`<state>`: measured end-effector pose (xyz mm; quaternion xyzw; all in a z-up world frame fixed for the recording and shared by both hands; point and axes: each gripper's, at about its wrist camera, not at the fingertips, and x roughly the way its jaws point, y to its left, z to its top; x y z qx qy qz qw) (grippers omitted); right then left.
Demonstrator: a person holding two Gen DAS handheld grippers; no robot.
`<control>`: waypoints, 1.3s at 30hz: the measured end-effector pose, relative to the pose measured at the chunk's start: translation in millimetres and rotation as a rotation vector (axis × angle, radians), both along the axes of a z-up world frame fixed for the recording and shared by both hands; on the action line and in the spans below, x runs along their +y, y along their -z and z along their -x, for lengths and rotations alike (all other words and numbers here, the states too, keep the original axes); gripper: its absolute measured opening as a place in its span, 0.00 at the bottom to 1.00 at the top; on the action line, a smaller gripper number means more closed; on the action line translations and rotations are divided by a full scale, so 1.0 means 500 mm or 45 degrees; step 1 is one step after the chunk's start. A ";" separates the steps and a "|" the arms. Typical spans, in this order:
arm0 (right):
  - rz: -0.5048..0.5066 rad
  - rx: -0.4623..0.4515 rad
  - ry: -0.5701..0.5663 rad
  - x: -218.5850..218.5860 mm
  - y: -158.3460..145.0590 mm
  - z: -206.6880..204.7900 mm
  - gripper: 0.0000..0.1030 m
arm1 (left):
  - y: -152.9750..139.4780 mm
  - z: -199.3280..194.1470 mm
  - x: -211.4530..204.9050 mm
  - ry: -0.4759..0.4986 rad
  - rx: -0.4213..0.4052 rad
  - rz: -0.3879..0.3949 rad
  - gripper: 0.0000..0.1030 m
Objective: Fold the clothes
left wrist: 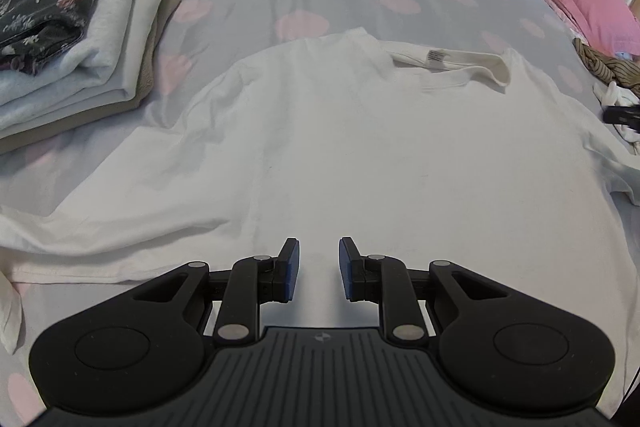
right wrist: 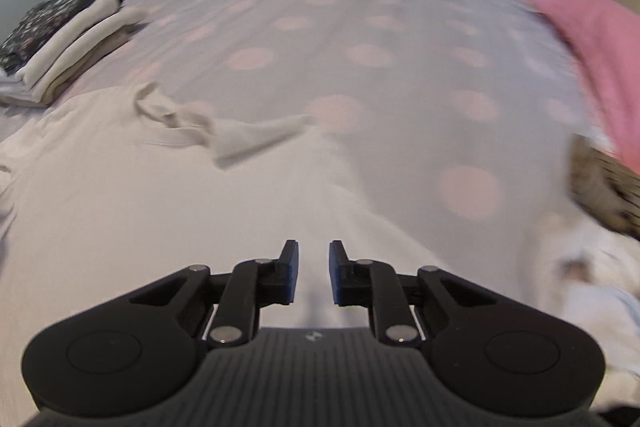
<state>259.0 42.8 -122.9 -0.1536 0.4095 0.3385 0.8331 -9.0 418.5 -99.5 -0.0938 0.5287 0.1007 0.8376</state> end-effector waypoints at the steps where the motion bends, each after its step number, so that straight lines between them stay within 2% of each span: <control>1: -0.002 0.007 -0.020 0.027 0.013 -0.005 0.16 | 0.002 0.002 0.004 -0.011 0.015 -0.005 0.18; 8: 0.051 0.031 -0.096 0.165 0.102 -0.040 0.13 | 0.006 0.013 0.025 -0.054 0.065 0.026 0.18; 12: 0.055 0.001 -0.100 0.212 0.122 -0.075 0.13 | 0.005 0.018 0.034 -0.065 0.079 0.054 0.18; 14: 0.048 -0.002 -0.081 0.235 0.123 -0.100 0.13 | 0.005 0.017 0.036 -0.068 0.086 0.061 0.18; 23: 0.035 -0.016 0.088 0.307 0.136 -0.197 0.00 | 0.006 0.018 0.050 -0.092 0.116 0.037 0.18; 28: 0.047 -0.010 0.145 0.325 0.123 -0.218 0.00 | 0.001 0.020 0.059 -0.104 0.104 0.028 0.18; 34: 0.004 -0.003 0.159 0.306 0.086 -0.198 0.03 | -0.008 0.029 0.062 -0.111 0.085 0.019 0.18; 37: -0.087 0.003 0.116 0.300 0.062 -0.173 0.04 | -0.006 0.031 0.061 -0.104 0.086 0.020 0.18; 39: -0.126 0.007 0.025 0.313 0.049 -0.153 0.05 | -0.005 0.032 0.062 -0.102 0.088 0.020 0.18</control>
